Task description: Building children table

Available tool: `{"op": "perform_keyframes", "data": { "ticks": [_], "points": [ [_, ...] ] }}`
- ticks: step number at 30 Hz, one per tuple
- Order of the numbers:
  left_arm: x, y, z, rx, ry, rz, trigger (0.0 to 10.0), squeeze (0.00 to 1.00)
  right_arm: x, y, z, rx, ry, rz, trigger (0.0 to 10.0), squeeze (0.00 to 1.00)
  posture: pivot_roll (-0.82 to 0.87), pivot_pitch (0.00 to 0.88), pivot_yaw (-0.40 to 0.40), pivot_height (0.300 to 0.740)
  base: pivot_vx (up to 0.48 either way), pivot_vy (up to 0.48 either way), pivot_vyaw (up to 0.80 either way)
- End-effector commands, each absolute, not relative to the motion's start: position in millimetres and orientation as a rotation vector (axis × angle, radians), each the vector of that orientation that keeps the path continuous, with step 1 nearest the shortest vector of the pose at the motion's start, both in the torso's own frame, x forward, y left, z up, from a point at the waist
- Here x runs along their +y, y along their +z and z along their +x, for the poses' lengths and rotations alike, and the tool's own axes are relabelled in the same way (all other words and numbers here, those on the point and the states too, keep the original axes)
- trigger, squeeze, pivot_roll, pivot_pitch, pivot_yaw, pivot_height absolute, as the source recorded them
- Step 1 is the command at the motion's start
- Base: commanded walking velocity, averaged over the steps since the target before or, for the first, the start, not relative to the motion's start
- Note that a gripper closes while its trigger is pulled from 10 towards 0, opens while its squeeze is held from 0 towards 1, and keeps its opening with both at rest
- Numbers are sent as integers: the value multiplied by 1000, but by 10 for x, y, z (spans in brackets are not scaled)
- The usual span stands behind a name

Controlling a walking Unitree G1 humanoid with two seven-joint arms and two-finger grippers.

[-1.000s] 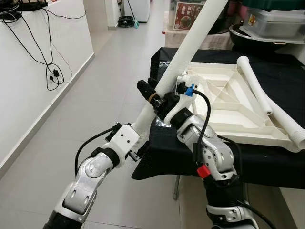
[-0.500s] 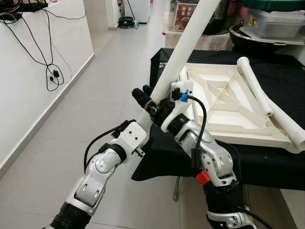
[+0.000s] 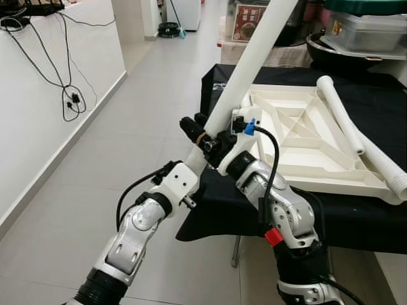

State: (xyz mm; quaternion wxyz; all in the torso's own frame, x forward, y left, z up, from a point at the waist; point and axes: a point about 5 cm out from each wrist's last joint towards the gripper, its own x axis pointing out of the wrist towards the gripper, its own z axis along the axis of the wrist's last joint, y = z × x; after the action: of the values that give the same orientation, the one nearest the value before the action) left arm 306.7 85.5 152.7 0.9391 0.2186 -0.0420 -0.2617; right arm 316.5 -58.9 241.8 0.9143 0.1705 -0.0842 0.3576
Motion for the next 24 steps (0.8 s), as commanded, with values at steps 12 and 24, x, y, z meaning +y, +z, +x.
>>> {"op": "perform_keyframes", "data": {
  "ticks": [12, 24],
  "points": [
    [893, 1443, 3108, -51, -516, 432, 0, 0, -516, 2497, 3097, -194, 785, 351, 10000, 0, 31, 25, -40, 740, 0, 0, 0],
    [923, 1451, 3104, -58, -504, 454, 10000, 0, -528, 2506, 3095, -211, 779, 365, 10000, 1000, 32, 16, -37, 740, 0, 0, 0]
  ]
}}
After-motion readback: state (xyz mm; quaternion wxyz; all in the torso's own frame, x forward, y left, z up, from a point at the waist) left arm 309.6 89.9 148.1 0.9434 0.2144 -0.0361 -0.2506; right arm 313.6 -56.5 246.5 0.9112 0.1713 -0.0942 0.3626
